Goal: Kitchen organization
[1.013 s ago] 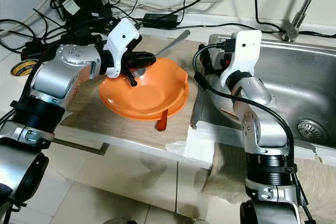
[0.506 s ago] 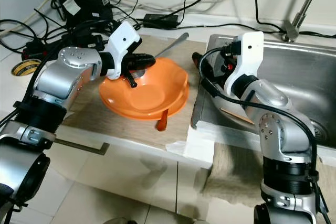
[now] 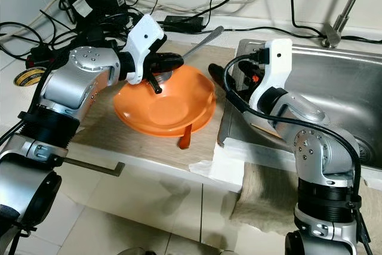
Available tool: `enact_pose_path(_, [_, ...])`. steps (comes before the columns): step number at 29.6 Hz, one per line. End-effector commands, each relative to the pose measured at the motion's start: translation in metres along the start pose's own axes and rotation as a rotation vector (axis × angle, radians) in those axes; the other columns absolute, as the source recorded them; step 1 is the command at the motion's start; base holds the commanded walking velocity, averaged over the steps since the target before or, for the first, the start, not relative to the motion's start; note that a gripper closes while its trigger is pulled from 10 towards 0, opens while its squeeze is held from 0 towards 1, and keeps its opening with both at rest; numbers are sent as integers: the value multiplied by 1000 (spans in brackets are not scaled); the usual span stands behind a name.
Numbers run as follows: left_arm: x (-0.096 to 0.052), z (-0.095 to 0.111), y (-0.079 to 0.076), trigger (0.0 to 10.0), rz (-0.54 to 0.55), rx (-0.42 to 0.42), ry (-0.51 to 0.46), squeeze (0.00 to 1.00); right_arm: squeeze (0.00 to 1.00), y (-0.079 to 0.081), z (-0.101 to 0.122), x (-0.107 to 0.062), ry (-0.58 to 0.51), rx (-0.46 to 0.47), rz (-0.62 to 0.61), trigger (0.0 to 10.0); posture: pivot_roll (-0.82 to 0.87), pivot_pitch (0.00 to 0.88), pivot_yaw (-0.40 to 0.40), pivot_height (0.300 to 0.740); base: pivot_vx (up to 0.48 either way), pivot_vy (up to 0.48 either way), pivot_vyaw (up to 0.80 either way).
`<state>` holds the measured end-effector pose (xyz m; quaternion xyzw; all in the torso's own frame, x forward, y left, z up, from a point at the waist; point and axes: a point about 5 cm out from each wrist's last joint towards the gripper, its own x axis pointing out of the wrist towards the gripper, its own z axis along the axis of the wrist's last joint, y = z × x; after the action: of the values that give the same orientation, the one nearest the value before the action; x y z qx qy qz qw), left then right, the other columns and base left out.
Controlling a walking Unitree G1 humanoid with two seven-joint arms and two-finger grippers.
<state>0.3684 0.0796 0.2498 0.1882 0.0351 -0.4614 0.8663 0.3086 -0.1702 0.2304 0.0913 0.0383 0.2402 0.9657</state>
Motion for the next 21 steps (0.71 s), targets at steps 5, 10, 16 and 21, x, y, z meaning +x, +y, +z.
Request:
enact_pose_path(5, [0,2,-12,0,-44,-10,-22,0,0,8,2,9,9,-52,33,10000,-61,0,84,740,0,0,0])
enact_pose_path(10, [-1,8,-20,0,-70,-4,-46,0,0,10,3,14,27,-83,69,10000,-52,0,75,740,0,0,0])
enact_pose_path(16, [-8,28,-30,0,-108,26,-116,0,0,9,3,20,29,-85,66,10000,-45,0,70,740,0,0,0])
enact_pose_path(21, [-13,32,-34,0,-130,42,-127,0,0,9,4,22,22,-93,71,10000,-42,0,71,740,0,0,0])
